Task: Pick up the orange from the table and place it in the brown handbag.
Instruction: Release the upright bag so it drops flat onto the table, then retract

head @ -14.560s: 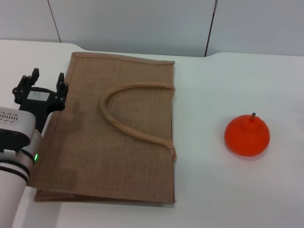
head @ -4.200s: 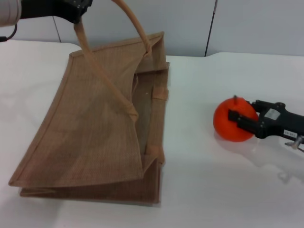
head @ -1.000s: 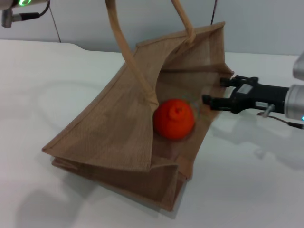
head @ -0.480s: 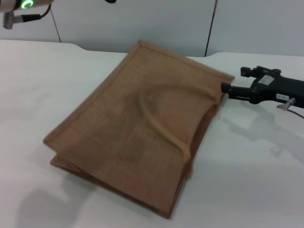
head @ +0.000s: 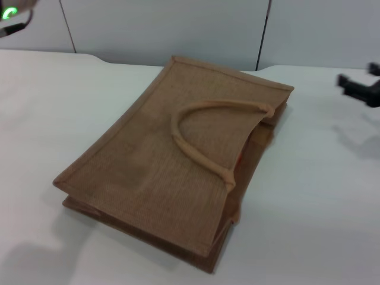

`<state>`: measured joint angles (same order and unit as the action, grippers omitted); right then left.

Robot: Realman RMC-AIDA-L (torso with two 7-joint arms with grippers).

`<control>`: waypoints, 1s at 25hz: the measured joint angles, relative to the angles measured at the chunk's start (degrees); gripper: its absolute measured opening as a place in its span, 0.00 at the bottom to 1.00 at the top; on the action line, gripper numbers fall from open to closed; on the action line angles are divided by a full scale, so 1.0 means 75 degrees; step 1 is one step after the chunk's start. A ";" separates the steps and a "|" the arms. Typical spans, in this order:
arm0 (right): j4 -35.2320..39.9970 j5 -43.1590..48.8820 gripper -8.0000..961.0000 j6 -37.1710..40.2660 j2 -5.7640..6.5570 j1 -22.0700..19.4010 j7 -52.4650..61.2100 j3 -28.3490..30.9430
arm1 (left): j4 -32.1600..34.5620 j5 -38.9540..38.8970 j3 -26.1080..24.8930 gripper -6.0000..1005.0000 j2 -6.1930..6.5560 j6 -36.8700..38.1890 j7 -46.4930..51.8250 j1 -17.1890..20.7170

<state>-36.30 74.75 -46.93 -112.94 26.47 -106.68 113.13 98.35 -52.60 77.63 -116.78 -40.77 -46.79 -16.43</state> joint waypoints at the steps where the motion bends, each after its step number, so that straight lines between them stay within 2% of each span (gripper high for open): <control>1: -0.0111 0.0044 0.90 0.0183 -0.0125 -0.0098 -0.0145 0.0238 | -0.0154 -0.0094 0.0056 0.56 -0.0001 0.0362 -0.0013 0.0121; 3: -0.0355 0.0022 0.90 0.0509 -0.0407 -0.0344 -0.0528 0.0740 | -0.0506 -0.0303 0.0264 0.56 -0.0003 0.1341 -0.0035 0.0427; 4: -0.0417 -0.0093 0.90 0.0615 -0.0487 -0.0441 -0.0703 0.0898 | -0.0637 -0.0349 0.0393 0.56 -0.0003 0.1712 -0.0037 0.0535; 10: -0.0201 -0.1465 0.90 0.0651 -0.0492 -0.0844 -0.1646 0.1043 | -0.1652 -0.0444 0.1750 0.55 0.0024 0.5114 -0.0043 0.1230; 12: -0.0192 -0.1825 0.90 0.0571 -0.0507 -0.1002 -0.2092 0.1048 | -0.1970 -0.0471 0.2080 0.55 0.0024 0.5798 -0.0016 0.1358; 17: 0.0052 -0.2799 0.90 -0.0112 -0.0521 -0.1358 -0.3333 0.1039 | -0.2522 -0.0504 0.2531 0.55 0.0034 0.6681 0.0103 0.1402; 22: 0.1418 -0.3938 0.90 -0.1710 -0.0505 -0.1374 -0.4883 0.1057 | -0.3162 -0.0504 0.2915 0.55 0.0038 0.7304 0.0525 0.1396; 25: 0.2236 -0.4524 0.90 -0.2231 -0.0478 -0.1347 -0.5445 0.1059 | -0.3314 -0.0486 0.3199 0.55 0.0052 0.7635 0.0716 0.1434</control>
<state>-19.54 40.82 -63.66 -116.52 16.37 -147.52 121.07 73.49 -56.25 101.62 -116.39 16.49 -41.42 -5.67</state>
